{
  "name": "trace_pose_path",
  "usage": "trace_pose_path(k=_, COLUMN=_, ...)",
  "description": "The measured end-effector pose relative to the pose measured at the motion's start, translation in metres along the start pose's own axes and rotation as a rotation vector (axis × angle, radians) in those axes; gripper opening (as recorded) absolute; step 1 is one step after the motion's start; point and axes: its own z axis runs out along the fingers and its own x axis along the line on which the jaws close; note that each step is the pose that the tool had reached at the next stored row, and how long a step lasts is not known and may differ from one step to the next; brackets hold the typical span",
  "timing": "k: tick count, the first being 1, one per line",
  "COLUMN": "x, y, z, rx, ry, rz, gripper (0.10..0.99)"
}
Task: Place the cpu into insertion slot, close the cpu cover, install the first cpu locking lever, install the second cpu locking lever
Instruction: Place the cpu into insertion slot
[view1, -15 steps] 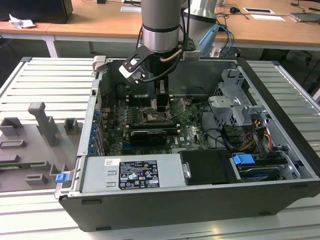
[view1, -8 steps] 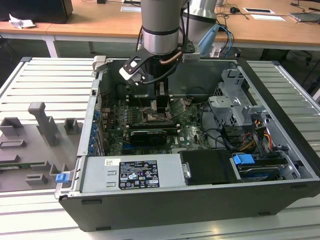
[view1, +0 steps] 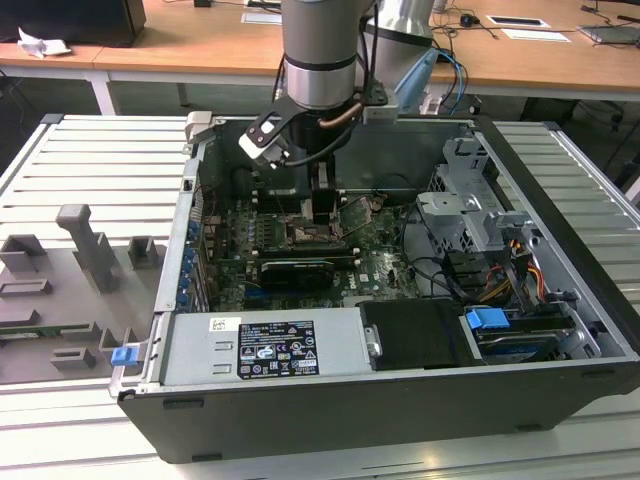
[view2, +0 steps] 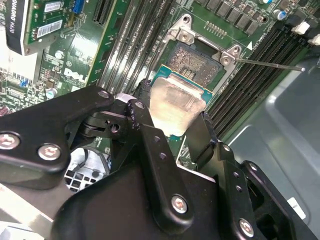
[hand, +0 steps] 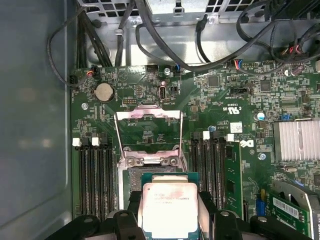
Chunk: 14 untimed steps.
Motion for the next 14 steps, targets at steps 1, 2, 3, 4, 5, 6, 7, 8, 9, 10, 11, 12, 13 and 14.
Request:
trace_pose_path(k=1, x=0.0001, y=-0.0001, z=0.0007, rx=0.0, ry=-0.0001, rz=0.0, gripper=0.529)
trace_pose_path(k=2, x=0.0001, y=-0.0002, z=0.0015, rx=0.0, ry=-0.0001, rz=0.0, gripper=0.529)
trace_pose_path(k=3, x=0.0001, y=-0.0003, z=0.002, rx=0.0, ry=-0.0001, rz=0.0, gripper=0.529)
trace_pose_path(k=4, x=0.0001, y=-0.0004, z=0.0041, rx=0.0, ry=-0.0001, rz=0.0, gripper=0.529)
trace_pose_path(k=5, x=0.0001, y=-0.0005, z=0.0048, rx=0.0, ry=-0.0001, rz=0.0, gripper=0.529)
trace_pose_path(k=6, x=0.0001, y=-0.0008, z=0.006, rx=0.0, ry=-0.0001, rz=0.0, gripper=0.529)
trace_pose_path(k=7, x=0.0025, y=-0.0027, z=0.0091, rx=0.0, ry=0.0003, rz=-0.005, gripper=0.529)
trace_pose_path(k=8, x=0.0059, y=-0.0042, z=0.0133, rx=0.0, ry=0.0009, rz=-0.013, gripper=0.529)
trace_pose_path(k=9, x=0.0066, y=-0.0047, z=0.0172, rx=0.001, ry=0.0015, rz=-0.026, gripper=0.529)
trace_pose_path(k=10, x=0.0066, y=-0.0047, z=0.0179, rx=0.001, ry=0.0002, rz=-0.026, gripper=0.529)
trace_pose_path(k=11, x=0.0066, y=-0.0047, z=0.0183, rx=0.001, ry=-0.0001, rz=-0.026, gripper=0.529)
trace_pose_path(k=12, x=0.0066, y=-0.0047, z=0.0185, rx=0.001, ry=-0.0015, rz=-0.026, gripper=0.529)
trace_pose_path(k=13, x=0.0066, y=-0.0048, z=0.019, rx=0.001, ry=-0.002, rz=-0.026, gripper=0.529)
trace_pose_path(k=14, x=0.0066, y=-0.0048, z=0.0196, rx=0.001, ry=-0.0025, rz=-0.026, gripper=0.529)
